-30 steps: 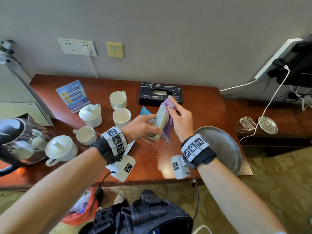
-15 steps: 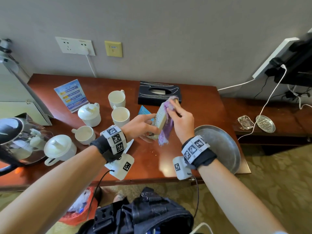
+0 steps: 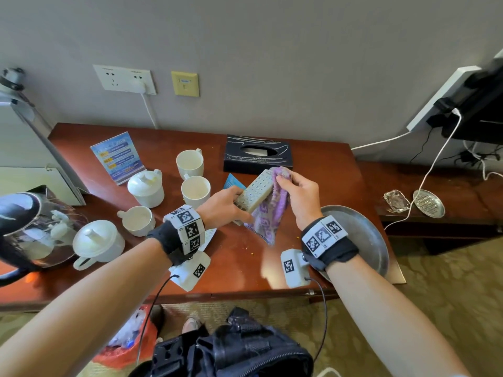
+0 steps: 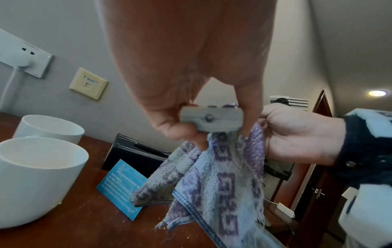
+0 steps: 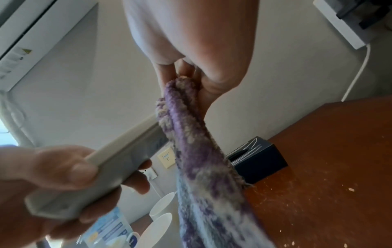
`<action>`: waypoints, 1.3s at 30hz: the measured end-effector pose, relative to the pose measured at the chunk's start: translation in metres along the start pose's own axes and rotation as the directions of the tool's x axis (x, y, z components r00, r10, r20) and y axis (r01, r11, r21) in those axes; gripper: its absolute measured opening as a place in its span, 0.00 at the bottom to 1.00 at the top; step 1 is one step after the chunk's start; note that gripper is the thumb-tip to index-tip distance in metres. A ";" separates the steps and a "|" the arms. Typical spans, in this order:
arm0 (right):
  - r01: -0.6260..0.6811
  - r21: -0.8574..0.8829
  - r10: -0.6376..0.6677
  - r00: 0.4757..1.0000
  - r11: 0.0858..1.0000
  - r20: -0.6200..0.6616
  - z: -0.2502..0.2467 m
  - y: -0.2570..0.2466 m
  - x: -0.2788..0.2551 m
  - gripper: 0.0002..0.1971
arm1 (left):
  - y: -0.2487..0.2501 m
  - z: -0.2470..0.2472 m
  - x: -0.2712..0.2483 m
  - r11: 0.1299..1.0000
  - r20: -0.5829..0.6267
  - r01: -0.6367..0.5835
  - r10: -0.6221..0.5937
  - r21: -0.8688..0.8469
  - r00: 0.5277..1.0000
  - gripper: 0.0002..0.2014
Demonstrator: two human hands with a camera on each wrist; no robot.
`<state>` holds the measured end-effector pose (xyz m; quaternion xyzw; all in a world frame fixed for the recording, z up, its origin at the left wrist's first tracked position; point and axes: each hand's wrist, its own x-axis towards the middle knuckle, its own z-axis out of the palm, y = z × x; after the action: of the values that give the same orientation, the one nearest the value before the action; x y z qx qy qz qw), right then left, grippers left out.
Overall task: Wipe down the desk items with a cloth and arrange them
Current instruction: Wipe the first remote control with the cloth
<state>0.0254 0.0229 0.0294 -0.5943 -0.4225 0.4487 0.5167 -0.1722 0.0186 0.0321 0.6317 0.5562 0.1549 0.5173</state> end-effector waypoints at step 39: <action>0.397 -0.422 -0.368 0.917 0.815 0.151 0.012 0.012 -0.034 0.18 | 0.007 -0.004 -0.010 0.904 -0.003 0.001 -0.002 -0.428 1.000 0.27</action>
<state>0.0063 -0.0080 0.0203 -0.5850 -0.6401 0.2455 0.4333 -0.1745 0.0132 0.0428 0.5019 0.5100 0.2738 0.6427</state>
